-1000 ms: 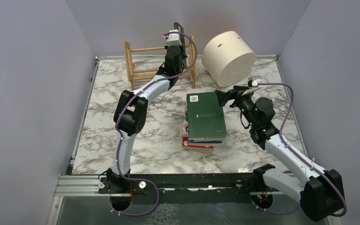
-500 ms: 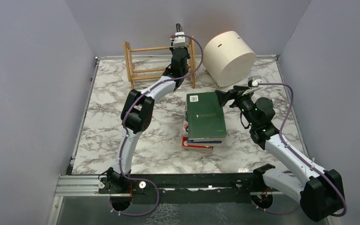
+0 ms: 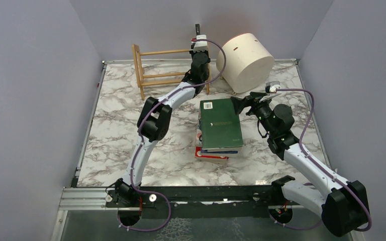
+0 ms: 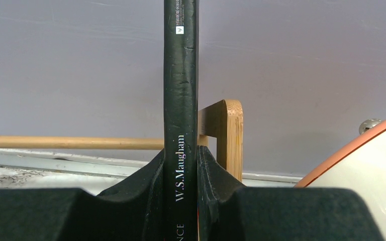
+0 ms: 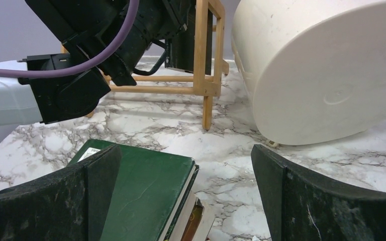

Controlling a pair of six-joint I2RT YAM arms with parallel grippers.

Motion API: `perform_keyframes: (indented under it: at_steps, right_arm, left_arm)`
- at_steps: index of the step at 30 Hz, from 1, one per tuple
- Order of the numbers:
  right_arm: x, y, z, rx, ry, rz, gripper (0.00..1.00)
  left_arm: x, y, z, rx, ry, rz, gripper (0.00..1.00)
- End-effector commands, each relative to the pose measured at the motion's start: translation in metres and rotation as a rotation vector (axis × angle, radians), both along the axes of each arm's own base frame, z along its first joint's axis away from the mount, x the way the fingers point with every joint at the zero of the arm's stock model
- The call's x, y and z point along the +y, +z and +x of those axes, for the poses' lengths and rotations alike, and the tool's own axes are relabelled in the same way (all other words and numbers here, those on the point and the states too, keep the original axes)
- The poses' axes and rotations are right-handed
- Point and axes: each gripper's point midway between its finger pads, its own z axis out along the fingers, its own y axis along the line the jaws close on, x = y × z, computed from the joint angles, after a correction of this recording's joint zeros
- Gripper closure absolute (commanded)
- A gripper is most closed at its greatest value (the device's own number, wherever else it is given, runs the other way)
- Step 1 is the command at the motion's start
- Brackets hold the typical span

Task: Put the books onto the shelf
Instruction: Place the book on the shelf.

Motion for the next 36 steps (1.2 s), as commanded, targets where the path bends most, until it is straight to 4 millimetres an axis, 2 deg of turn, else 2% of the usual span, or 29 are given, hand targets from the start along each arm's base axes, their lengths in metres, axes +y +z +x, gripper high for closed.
perform_keyframes:
  at_steps: [1, 14, 23, 36]
  right_arm:
    - [-0.002, 0.01, 0.003, -0.023, -0.023, 0.002, 0.0]
    - [-0.003, 0.01, 0.004, -0.026, -0.026, 0.003, 0.0]
    - [0.0, 0.005, 0.008, -0.017, -0.023, -0.002, 0.0]
    - [0.002, -0.003, 0.015, -0.006, -0.021, -0.03, 0.0]
  left_arm:
    - [0.002, 0.056, -0.006, -0.161, 0.038, -0.086, 1.0]
    - [-0.019, 0.05, -0.017, -0.225, 0.071, -0.01, 1.0]
    - [-0.017, 0.054, -0.015, -0.185, 0.071, 0.019, 1.0]
    - [-0.005, 0.038, 0.0, -0.114, 0.045, -0.003, 1.0]
